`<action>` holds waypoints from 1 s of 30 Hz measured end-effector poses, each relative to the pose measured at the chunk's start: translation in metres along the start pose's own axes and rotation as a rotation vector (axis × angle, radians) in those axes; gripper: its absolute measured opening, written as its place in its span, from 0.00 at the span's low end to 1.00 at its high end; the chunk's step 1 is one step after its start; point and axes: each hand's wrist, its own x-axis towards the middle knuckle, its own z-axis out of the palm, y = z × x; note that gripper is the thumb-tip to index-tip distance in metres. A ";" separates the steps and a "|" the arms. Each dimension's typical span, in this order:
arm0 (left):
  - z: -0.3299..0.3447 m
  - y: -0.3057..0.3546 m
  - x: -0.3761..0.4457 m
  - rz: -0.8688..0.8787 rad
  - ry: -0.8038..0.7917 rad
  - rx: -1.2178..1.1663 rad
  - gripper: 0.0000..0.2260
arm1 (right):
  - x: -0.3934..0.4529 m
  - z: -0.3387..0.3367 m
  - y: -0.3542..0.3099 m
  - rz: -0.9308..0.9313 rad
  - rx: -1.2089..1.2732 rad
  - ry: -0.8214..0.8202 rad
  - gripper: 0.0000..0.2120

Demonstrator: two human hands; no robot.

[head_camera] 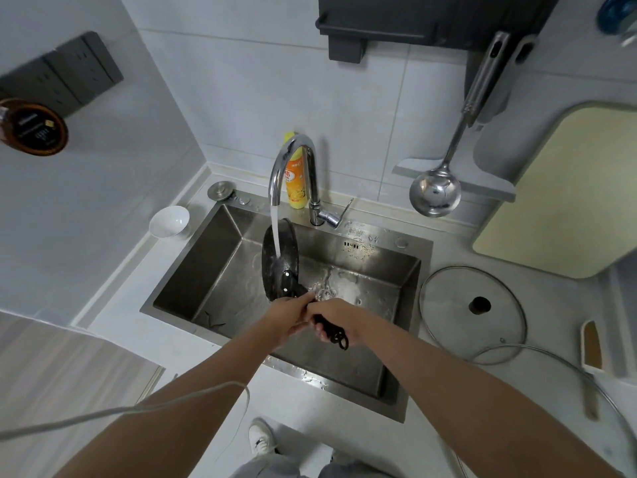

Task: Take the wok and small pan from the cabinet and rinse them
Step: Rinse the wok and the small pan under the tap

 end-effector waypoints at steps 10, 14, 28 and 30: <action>0.004 0.002 -0.002 -0.048 0.025 0.018 0.05 | -0.006 -0.003 0.000 -0.038 -0.138 0.023 0.09; 0.005 -0.007 -0.001 -0.132 0.031 0.026 0.07 | -0.006 0.000 0.012 -0.192 -0.675 0.167 0.22; 0.002 -0.009 -0.009 -0.218 -0.214 -0.132 0.09 | -0.005 0.003 0.012 -0.185 -0.476 0.184 0.09; -0.001 -0.005 -0.008 -0.204 -0.231 -0.122 0.08 | -0.008 0.003 0.007 -0.232 -0.563 0.203 0.13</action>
